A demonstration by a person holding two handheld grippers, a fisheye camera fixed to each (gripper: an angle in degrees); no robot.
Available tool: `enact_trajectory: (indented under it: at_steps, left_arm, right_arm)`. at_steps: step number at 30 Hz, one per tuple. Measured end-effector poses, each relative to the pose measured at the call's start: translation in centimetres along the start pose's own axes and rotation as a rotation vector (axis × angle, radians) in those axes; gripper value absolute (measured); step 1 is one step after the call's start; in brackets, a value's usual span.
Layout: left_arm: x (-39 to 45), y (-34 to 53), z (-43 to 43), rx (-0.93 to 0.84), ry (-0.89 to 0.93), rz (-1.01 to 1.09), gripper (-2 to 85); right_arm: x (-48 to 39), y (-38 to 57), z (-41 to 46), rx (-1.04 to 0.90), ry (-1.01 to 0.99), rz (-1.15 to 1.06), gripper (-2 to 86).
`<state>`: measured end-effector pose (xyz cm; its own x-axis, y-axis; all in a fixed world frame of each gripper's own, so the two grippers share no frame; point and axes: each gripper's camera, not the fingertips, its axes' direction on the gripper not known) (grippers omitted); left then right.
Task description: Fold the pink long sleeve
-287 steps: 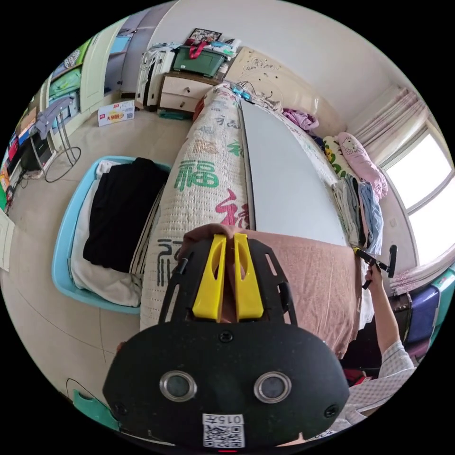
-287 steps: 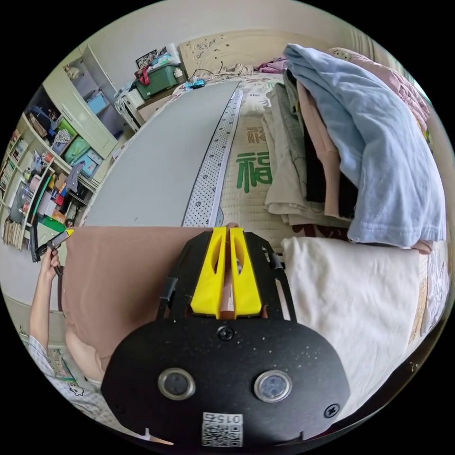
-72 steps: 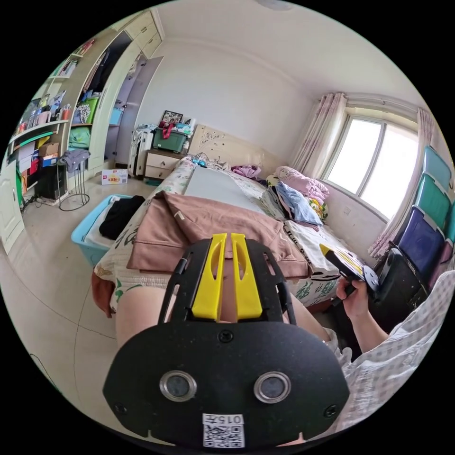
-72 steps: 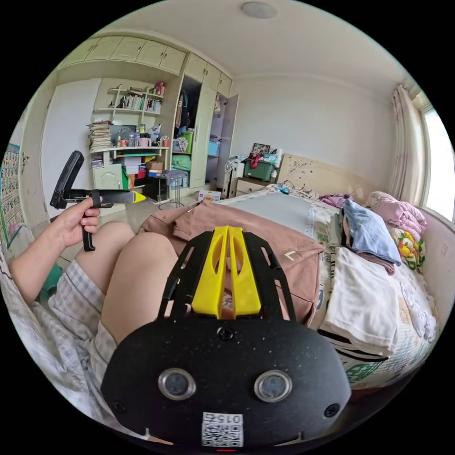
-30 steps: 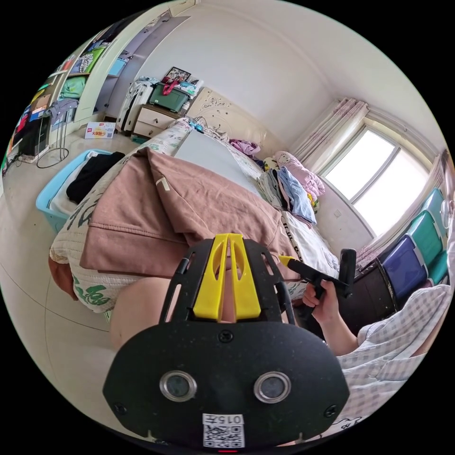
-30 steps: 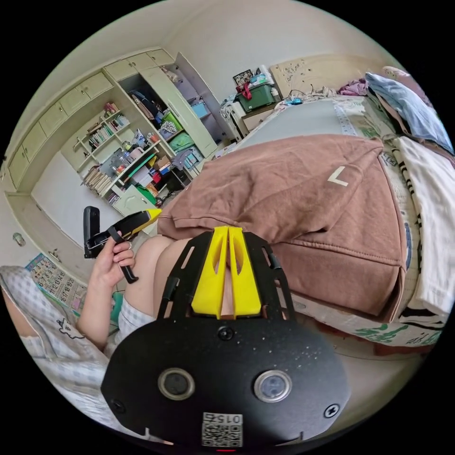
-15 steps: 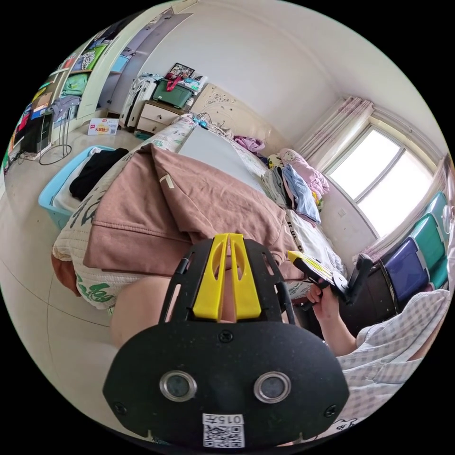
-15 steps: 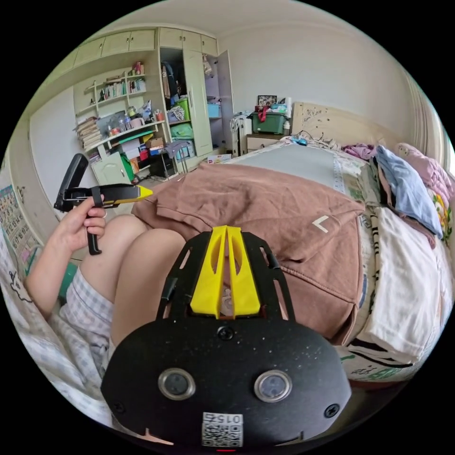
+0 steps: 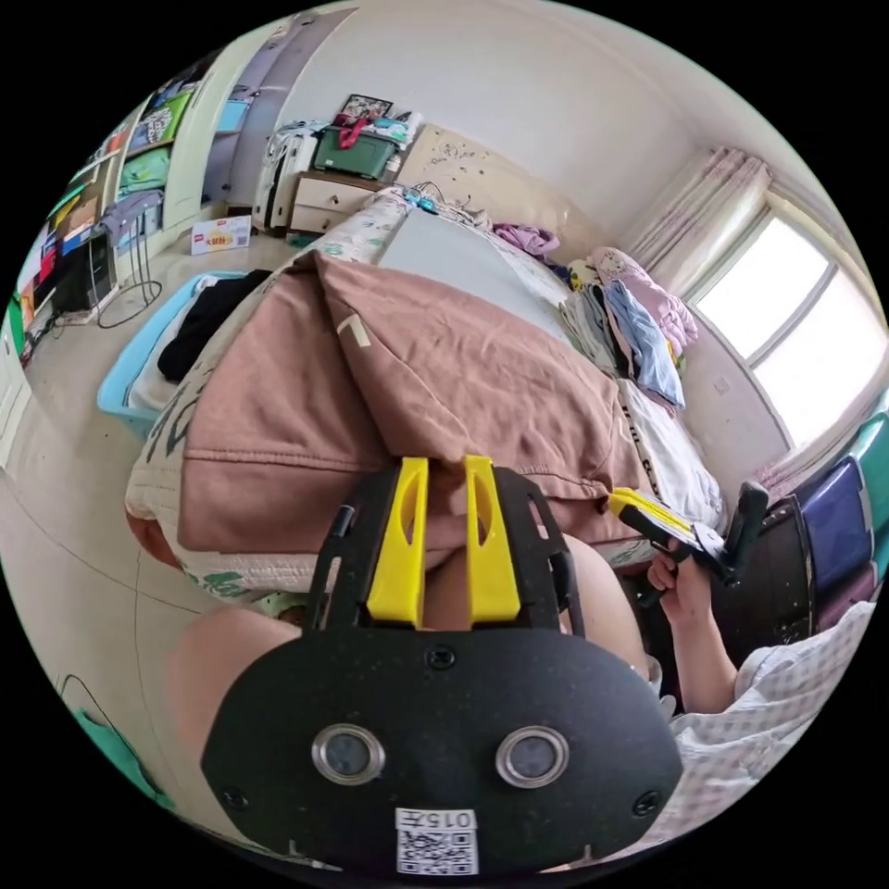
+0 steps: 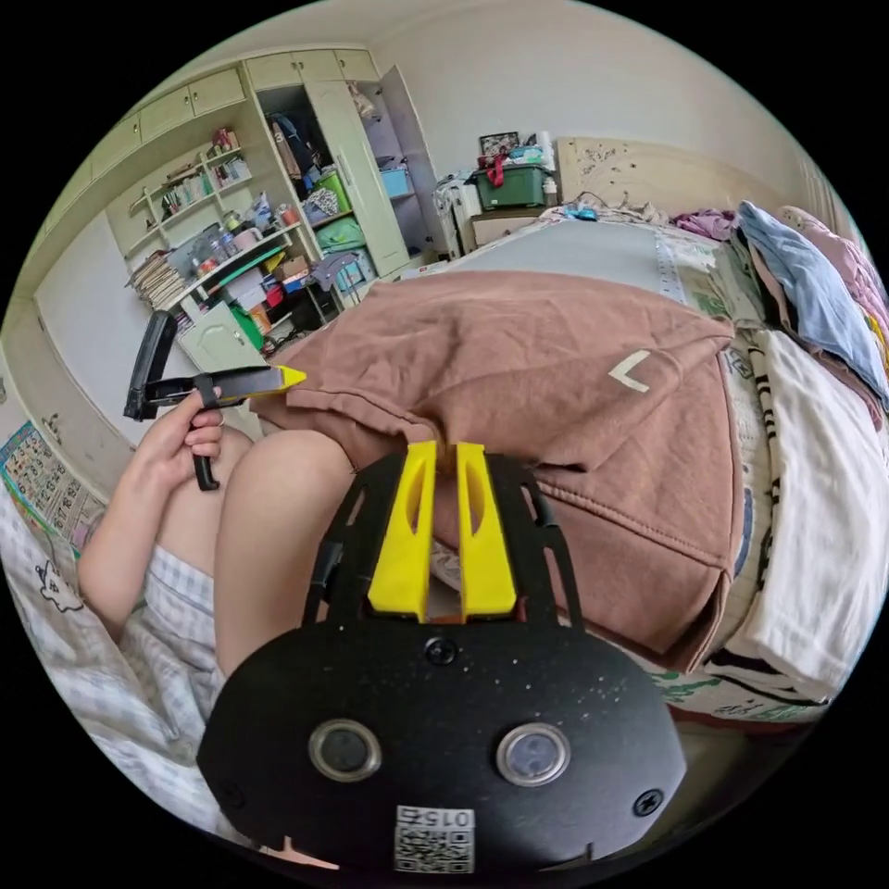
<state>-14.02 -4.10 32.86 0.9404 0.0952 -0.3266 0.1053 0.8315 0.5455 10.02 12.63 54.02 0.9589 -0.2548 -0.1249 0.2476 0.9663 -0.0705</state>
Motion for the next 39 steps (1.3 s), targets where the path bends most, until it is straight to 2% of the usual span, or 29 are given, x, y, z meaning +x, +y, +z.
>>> enact_trajectory:
  at_steps: [6,9,11,15,19,24,29,31,34,39]
  left_arm:
    - [3.1,1.1,-2.7,0.066,0.057,0.098,1.5]
    - [5.1,1.8,-1.4,0.001,-0.032,0.158,1.4]
    - [5.7,1.8,2.5,-0.102,-0.104,0.166,1.7]
    - [7.7,1.8,5.4,-0.170,-0.206,0.230,2.6]
    - [9.7,0.9,3.2,-0.130,-0.260,0.263,4.4]
    - [16.5,-4.7,1.8,0.029,-0.208,0.428,7.0]
    - [28.9,-13.9,10.9,0.012,0.004,0.678,8.2]
    - [32.6,-16.3,15.5,-0.002,0.059,0.707,8.9]
    - [37.0,-20.2,24.1,-0.129,0.230,0.656,11.5]
    - [42.2,-22.9,36.2,-0.254,0.141,0.587,13.3]
  right_arm:
    - [-1.8,0.6,-4.4,0.012,0.041,-0.096,0.4]
    - [-2.3,1.2,-3.7,-0.039,0.064,-0.143,0.1]
    - [-2.0,1.9,-0.4,-0.101,0.139,-0.142,0.0]
    - [-1.9,2.5,-1.5,-0.053,0.126,-0.159,0.3]
    - [1.2,4.8,-7.2,0.074,0.113,-0.057,3.0]
    - [5.2,8.4,-13.0,0.230,0.263,0.150,10.2]
    - [9.6,9.8,-12.4,0.223,0.217,0.309,10.9]
    - [10.5,9.9,-11.5,0.220,0.187,0.337,11.0]
    - [11.8,9.5,-10.4,0.237,0.079,0.368,10.9]
    - [11.6,8.5,-9.5,0.248,0.046,0.351,8.9]
